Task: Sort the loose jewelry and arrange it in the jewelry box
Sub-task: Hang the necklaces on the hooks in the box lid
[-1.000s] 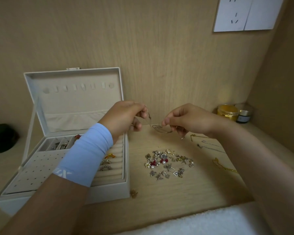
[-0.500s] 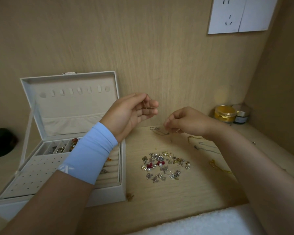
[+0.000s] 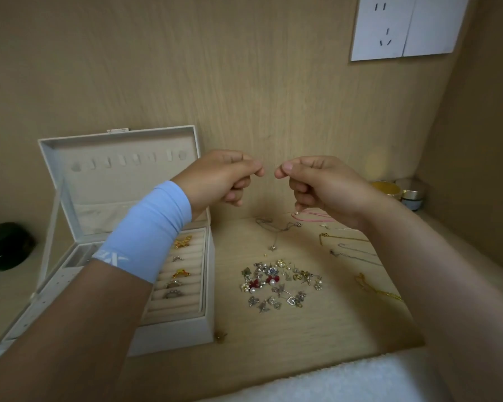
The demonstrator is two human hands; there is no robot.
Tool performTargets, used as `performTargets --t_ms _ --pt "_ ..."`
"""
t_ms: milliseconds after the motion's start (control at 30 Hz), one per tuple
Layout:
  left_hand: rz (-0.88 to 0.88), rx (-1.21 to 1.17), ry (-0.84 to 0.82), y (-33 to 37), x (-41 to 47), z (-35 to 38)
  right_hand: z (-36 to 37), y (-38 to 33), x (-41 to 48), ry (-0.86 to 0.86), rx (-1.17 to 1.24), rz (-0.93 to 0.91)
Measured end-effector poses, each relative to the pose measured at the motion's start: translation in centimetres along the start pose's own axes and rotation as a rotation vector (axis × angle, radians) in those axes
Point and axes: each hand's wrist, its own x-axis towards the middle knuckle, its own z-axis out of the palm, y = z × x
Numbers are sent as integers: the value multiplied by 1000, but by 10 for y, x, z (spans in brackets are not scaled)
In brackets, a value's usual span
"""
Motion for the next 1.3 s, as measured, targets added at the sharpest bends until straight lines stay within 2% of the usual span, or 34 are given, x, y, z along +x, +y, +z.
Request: performTargets --t_ms 200,367,500,700,800,933,1067,1167,1300 --pt "-24 28 -49 4 -21 -22 15 -24 -8 -4 41 -27" --pt "11 -246 -149 8 -39 -52 35 -44 -11 -33 103 3" --pt "39 -451 -134 12 -59 -77 63 -59 -7 -66 -39 -46" --pt "42 -114 187 21 -90 -128 104 -100 8 -150 -162 -120" --pt "46 -24 235 25 -100 -145 121 -107 22 -193 -160 -84" --pt "52 47 247 27 -108 -163 157 -112 37 -336 -19 15" --pt "38 81 258 24 -114 -187 195 -118 49 -456 -60 72" --pt "22 87 302 15 -120 -208 213 -119 61 -425 -40 45" --pt "-13 143 382 -9 -124 -225 233 -114 79 -284 -75 2"
